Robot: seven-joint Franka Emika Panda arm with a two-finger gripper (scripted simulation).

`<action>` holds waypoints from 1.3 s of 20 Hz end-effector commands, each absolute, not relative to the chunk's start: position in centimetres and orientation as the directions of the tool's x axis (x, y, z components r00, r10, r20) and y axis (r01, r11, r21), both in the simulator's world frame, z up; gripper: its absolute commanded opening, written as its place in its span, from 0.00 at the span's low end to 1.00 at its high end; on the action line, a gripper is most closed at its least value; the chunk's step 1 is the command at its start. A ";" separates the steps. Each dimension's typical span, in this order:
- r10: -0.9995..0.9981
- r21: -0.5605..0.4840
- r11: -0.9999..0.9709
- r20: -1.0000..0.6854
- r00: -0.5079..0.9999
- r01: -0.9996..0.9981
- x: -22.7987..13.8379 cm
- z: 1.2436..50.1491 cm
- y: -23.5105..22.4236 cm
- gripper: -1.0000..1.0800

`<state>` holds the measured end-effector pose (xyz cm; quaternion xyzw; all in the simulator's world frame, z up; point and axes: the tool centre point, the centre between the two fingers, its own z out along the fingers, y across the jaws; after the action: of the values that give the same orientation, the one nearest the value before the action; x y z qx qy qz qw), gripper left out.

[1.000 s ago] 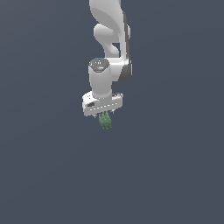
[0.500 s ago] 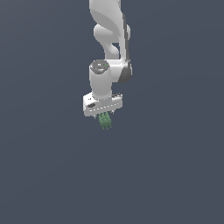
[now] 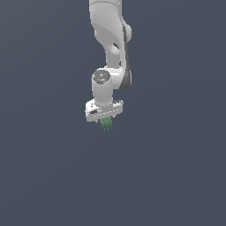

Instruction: Pick up the object and move it to a goal position.

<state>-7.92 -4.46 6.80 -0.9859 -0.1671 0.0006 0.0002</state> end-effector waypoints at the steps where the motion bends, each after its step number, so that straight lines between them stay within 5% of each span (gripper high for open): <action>1: 0.330 0.000 -0.944 0.000 0.944 0.330 -7.9 6.4 -4.5 0.96; 2: 0.330 0.000 -0.944 0.000 0.944 0.330 -7.8 6.4 -4.5 0.96; 3: 0.330 0.000 -0.944 0.000 0.944 0.330 -7.8 6.4 -4.5 0.00; 26: 0.329 0.001 -0.944 0.001 0.944 0.329 -6.8 11.2 -1.9 0.00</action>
<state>-7.03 -2.42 10.19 -0.9860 -0.1667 -0.0001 -0.0002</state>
